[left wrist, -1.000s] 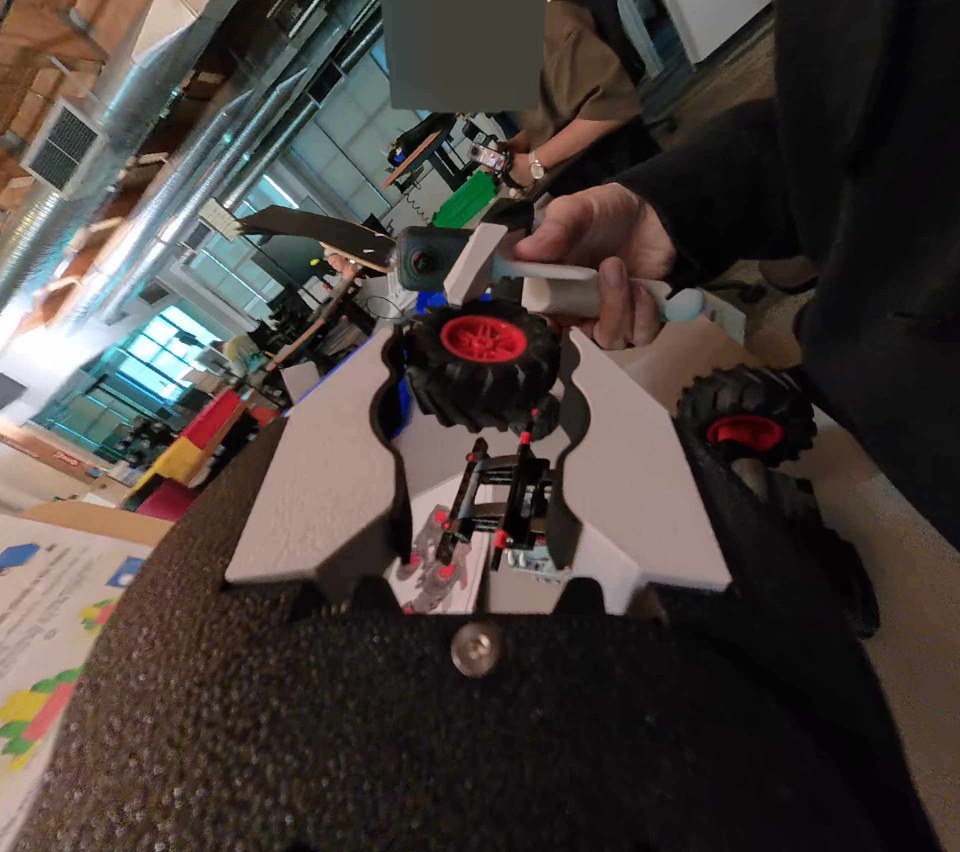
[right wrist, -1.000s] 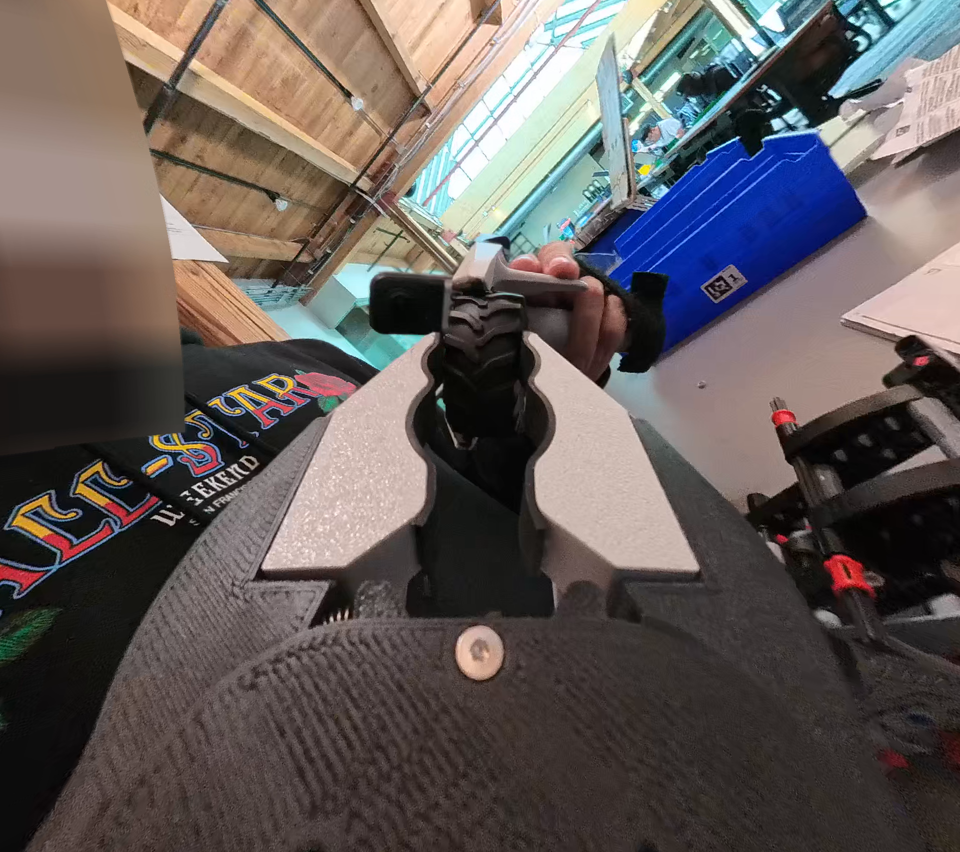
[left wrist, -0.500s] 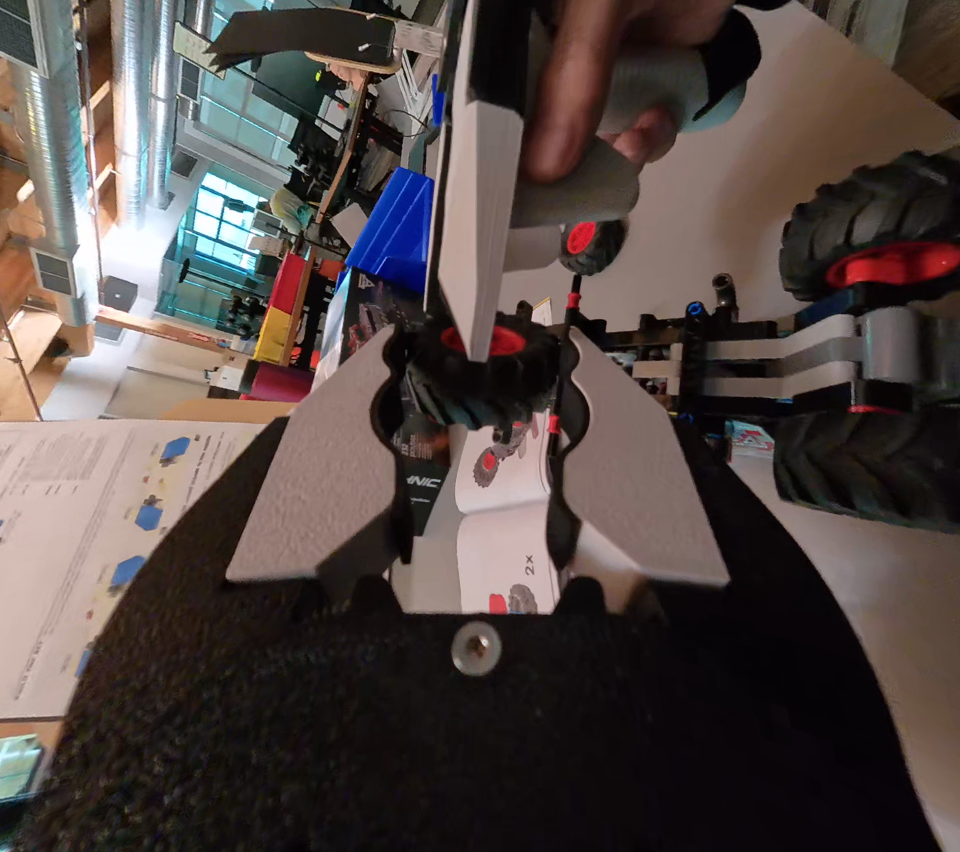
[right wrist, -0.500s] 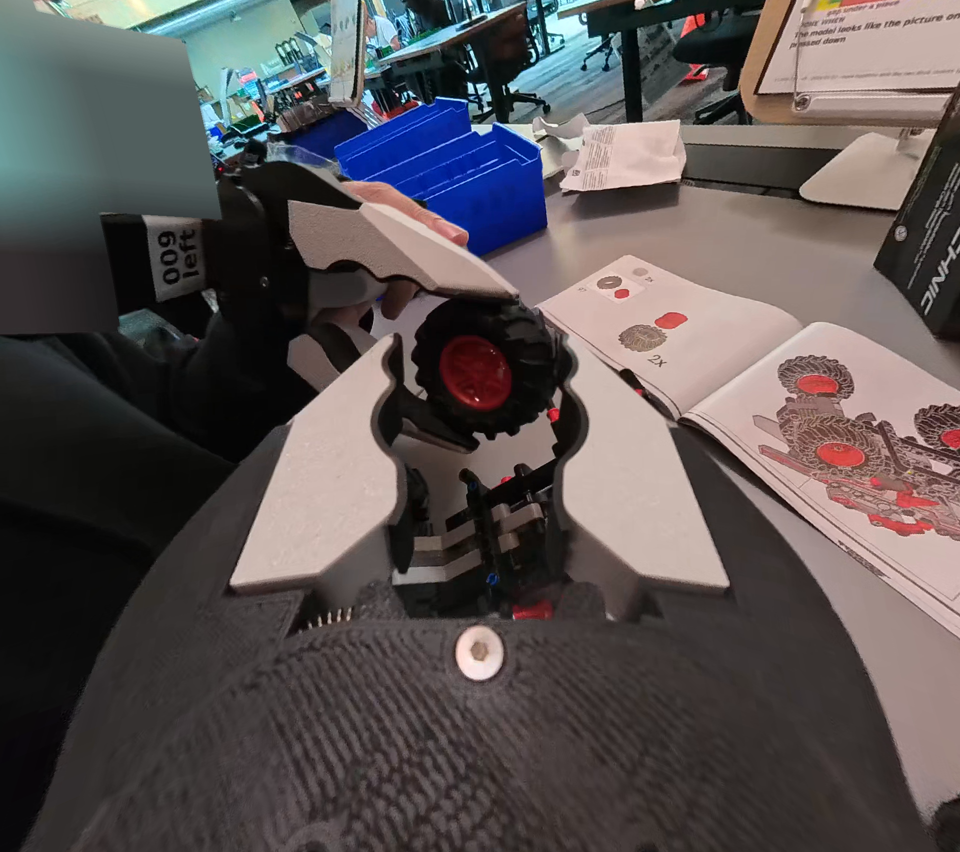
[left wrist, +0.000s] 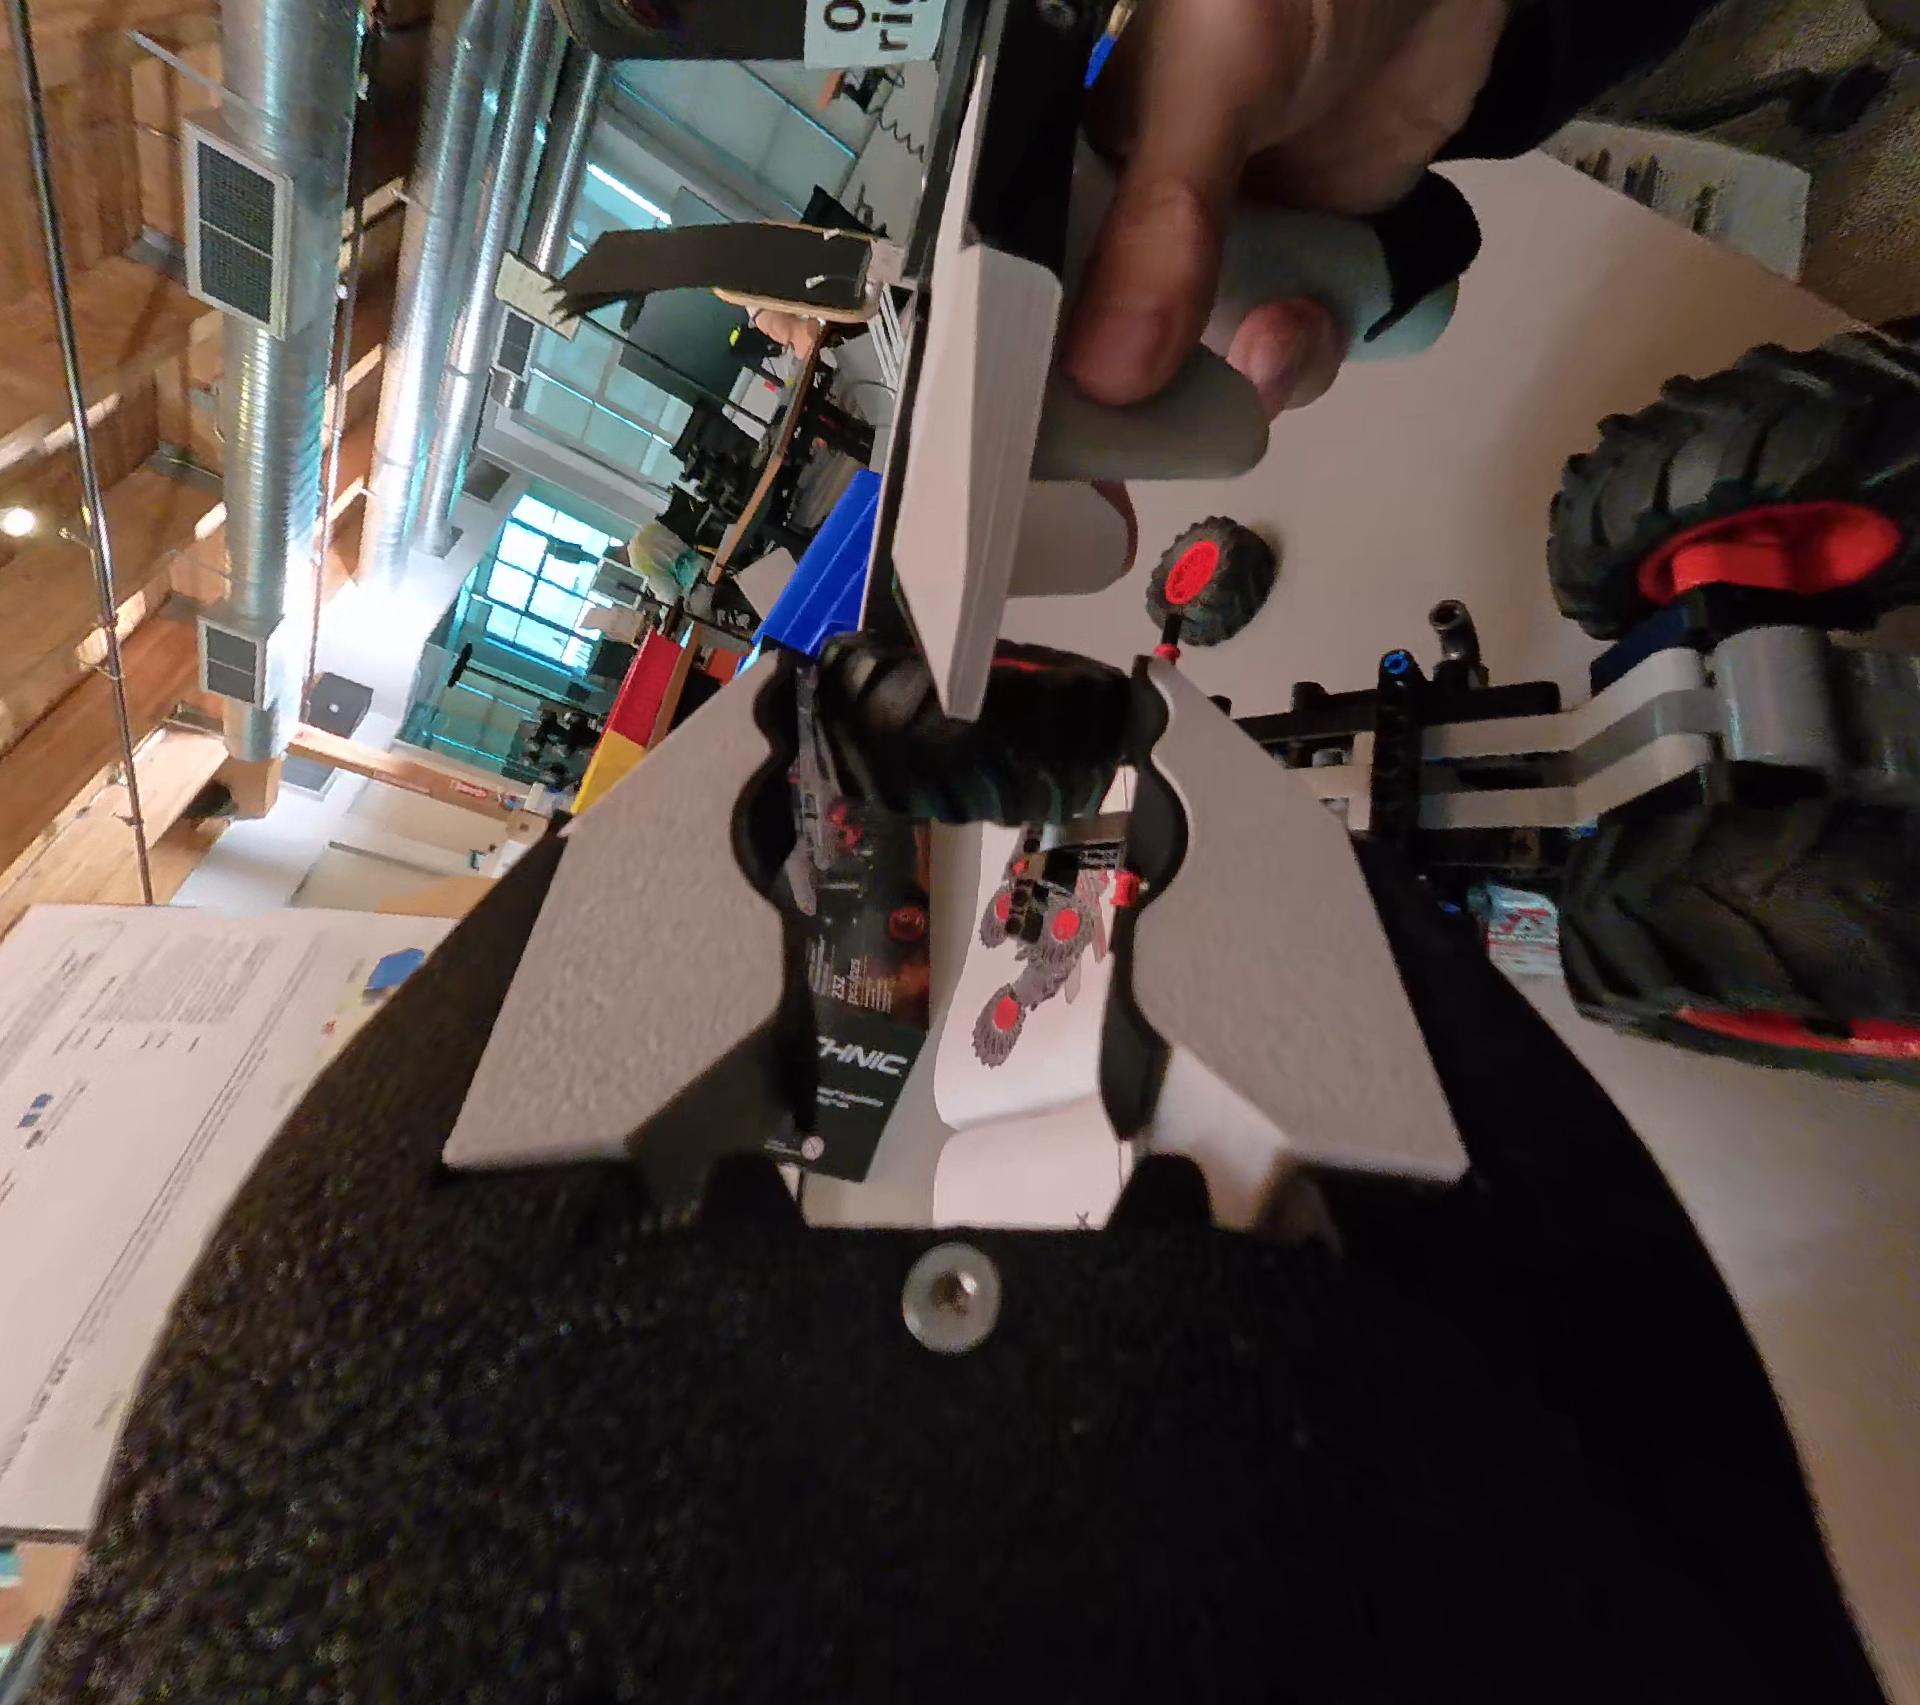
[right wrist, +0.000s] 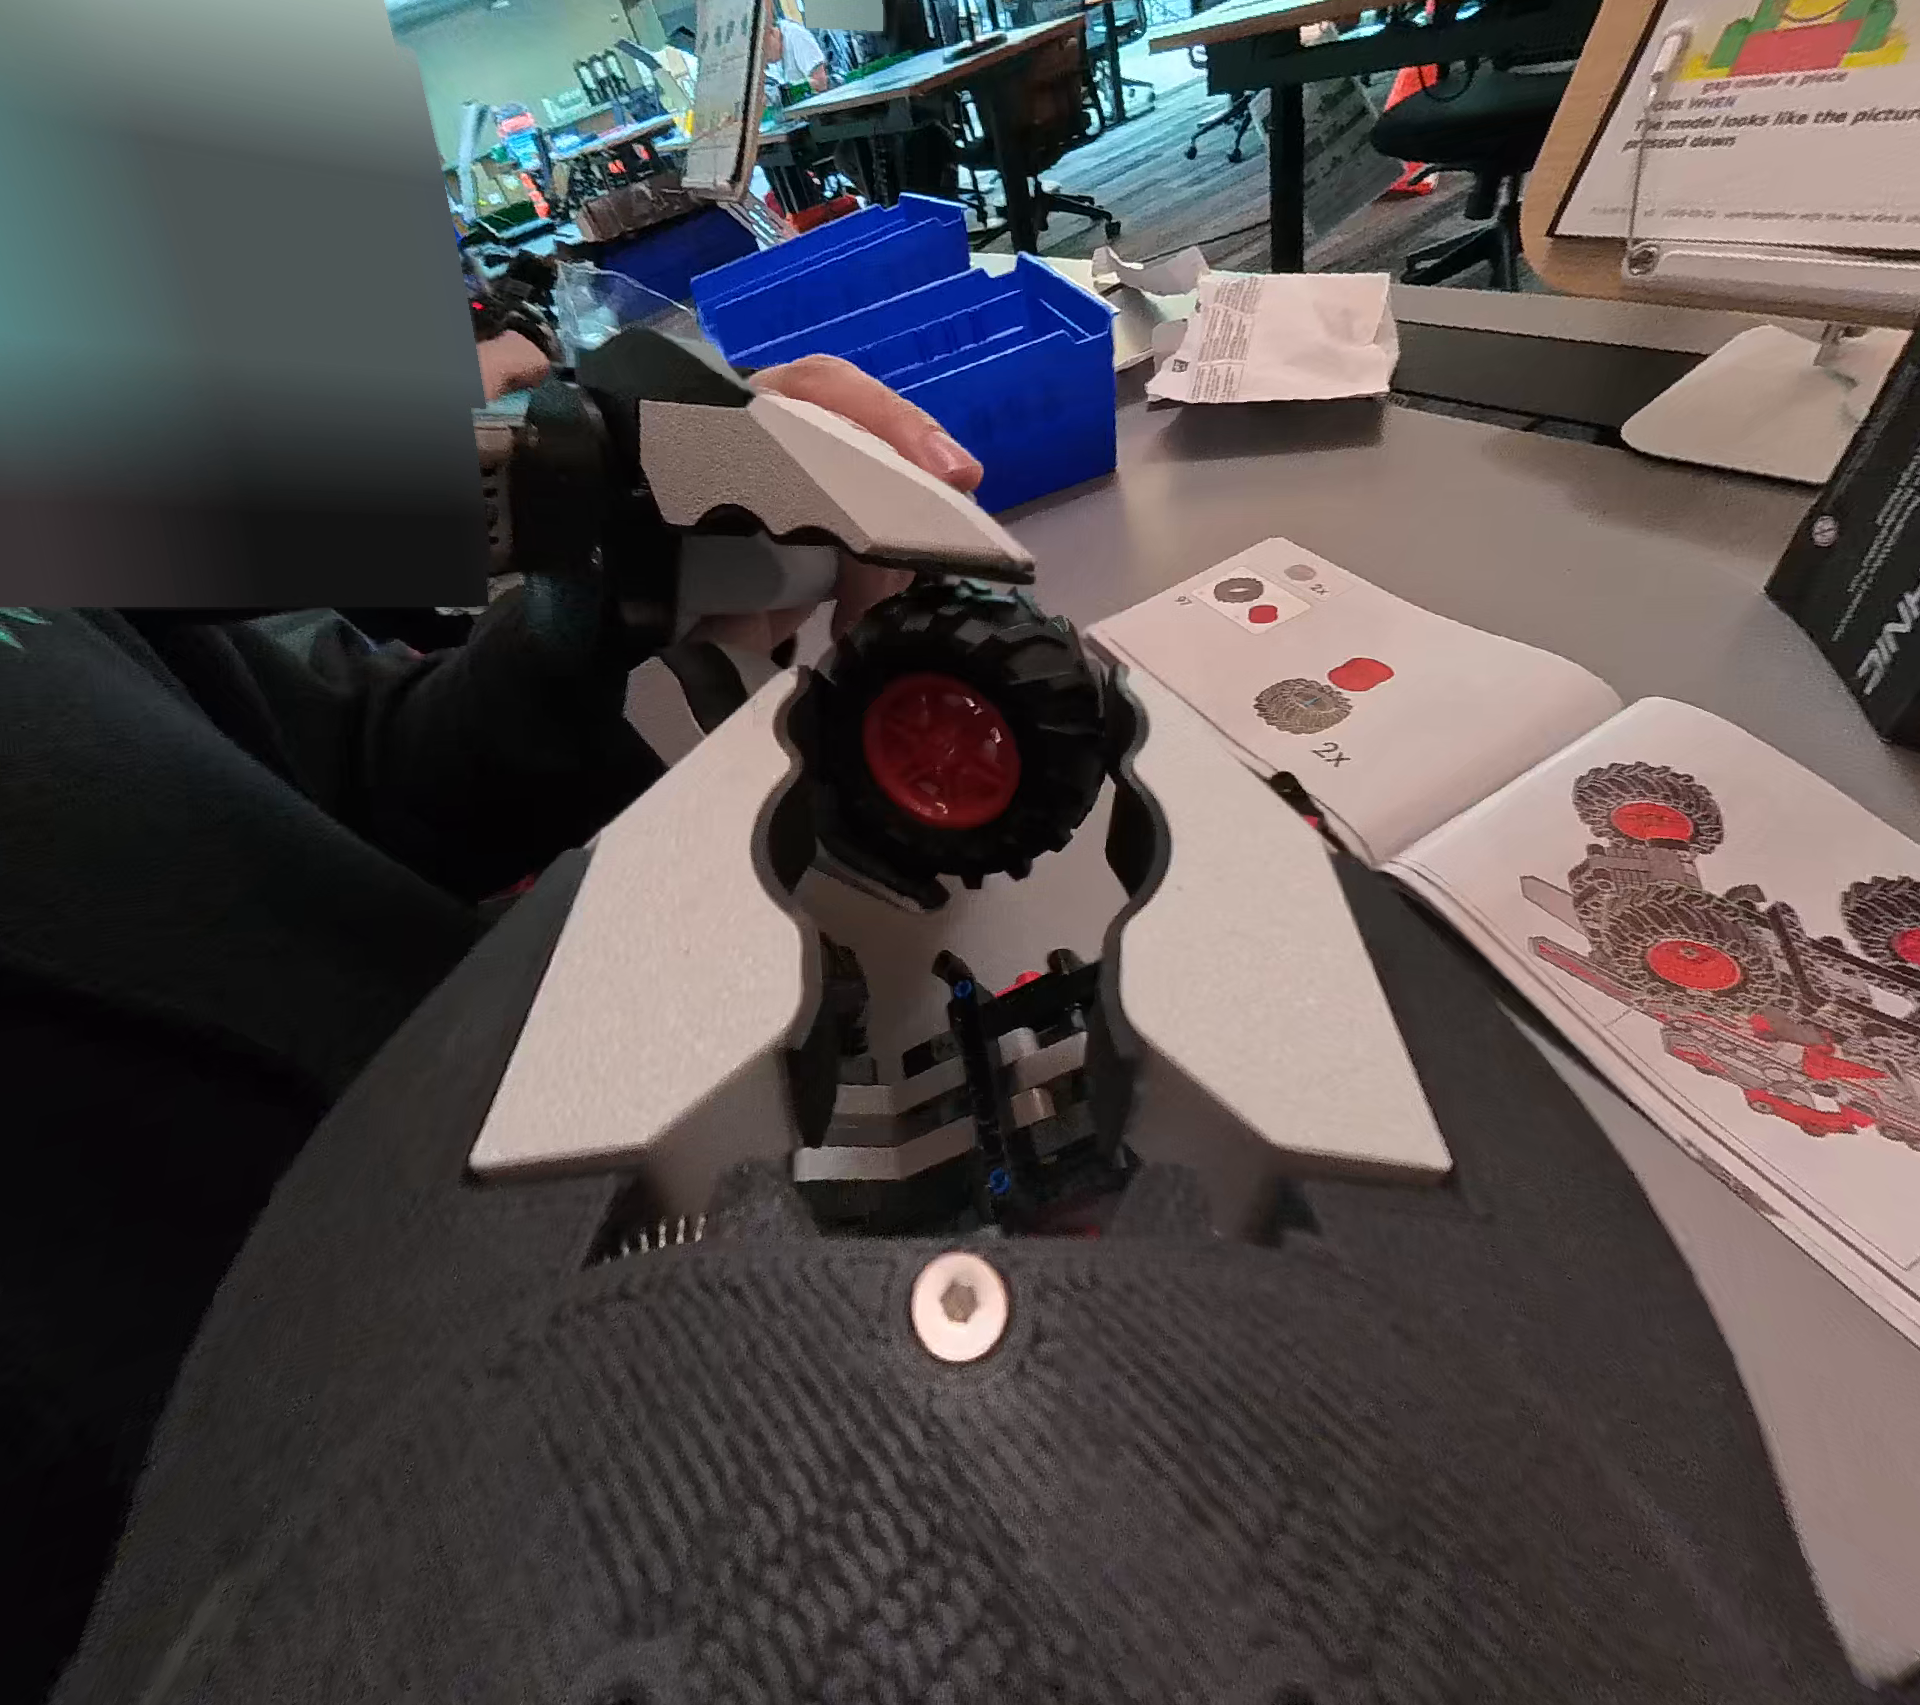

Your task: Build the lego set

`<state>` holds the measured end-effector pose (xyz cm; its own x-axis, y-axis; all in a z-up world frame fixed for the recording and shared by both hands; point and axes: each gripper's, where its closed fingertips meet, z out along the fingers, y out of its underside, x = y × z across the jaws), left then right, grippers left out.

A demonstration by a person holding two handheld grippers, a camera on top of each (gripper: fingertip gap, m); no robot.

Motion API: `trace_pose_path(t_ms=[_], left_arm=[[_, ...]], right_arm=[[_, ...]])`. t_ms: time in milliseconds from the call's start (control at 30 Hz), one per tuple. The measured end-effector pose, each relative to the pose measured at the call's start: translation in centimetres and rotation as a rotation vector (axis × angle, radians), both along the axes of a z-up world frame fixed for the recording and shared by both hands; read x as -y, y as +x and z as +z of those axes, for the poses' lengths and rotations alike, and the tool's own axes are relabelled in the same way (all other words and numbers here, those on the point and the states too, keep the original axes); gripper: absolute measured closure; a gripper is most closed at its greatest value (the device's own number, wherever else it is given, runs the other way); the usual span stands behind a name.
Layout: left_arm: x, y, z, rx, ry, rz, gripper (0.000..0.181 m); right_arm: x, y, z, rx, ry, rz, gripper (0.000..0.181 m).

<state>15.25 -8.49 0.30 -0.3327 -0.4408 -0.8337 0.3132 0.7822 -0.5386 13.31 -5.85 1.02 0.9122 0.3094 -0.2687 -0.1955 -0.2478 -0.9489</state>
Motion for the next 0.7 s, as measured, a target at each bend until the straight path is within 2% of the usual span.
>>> trace_pose_path(t_ms=[233,367,600,700], left_arm=[[0.1,-0.9,0.1,0.018,0.048,-0.053,0.123],[0.1,-1.2,0.6,0.002,0.042,-0.059,0.125],[0.3,-0.6,-0.1,-0.094,-0.004,-0.029,0.123],[-0.1,0.0,-0.9,-0.162,0.029,0.018,0.123]], right_arm=[[0.8,-0.9,0.7,-0.143,0.017,0.109,0.127],[1.0,-1.1,1.3,-0.292,0.038,0.164,0.128],[0.7,-0.6,0.7,-0.337,0.025,0.157,0.128],[0.6,0.2,0.1,-0.276,0.014,0.107,0.126]])
